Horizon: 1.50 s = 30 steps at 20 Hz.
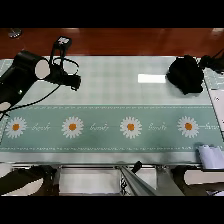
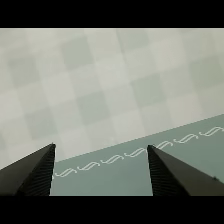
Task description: Fold the shirts.
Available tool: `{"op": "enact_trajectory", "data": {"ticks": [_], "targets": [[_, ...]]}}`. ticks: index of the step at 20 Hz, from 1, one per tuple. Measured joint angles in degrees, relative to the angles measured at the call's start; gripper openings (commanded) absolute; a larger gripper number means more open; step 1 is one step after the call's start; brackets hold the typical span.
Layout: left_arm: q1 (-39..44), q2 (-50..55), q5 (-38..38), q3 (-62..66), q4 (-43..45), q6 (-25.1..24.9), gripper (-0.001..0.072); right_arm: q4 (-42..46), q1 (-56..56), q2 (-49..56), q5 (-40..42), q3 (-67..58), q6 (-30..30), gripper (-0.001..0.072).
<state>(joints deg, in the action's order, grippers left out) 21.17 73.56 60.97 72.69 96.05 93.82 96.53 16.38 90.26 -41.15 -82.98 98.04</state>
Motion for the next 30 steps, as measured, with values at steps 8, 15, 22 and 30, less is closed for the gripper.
{"op": "enact_trajectory", "data": {"ticks": [8,15,22,30], "targets": [[0.0,0.0,0.1,0.0,0.0,0.0,0.0715,-5.0,0.5,11.5,-7.5,-3.5,-4.4,0.0583],[0.0,-0.2,0.4,0.3,-0.1,1.4,0.0715,-16.4,0.5,14.0,-9.6,-3.7,-8.2,0.0031],[0.0,-2.0,6.8,13.1,-2.1,3.5,0.0715,-31.5,0.5,-3.3,-6.4,-3.8,-20.2,0.0031],[2.2,-11.8,13.9,35.2,-4.4,4.0,0.0715,-50.2,-4.3,-32.3,-4.3,-3.8,-27.3,0.0032]]}}
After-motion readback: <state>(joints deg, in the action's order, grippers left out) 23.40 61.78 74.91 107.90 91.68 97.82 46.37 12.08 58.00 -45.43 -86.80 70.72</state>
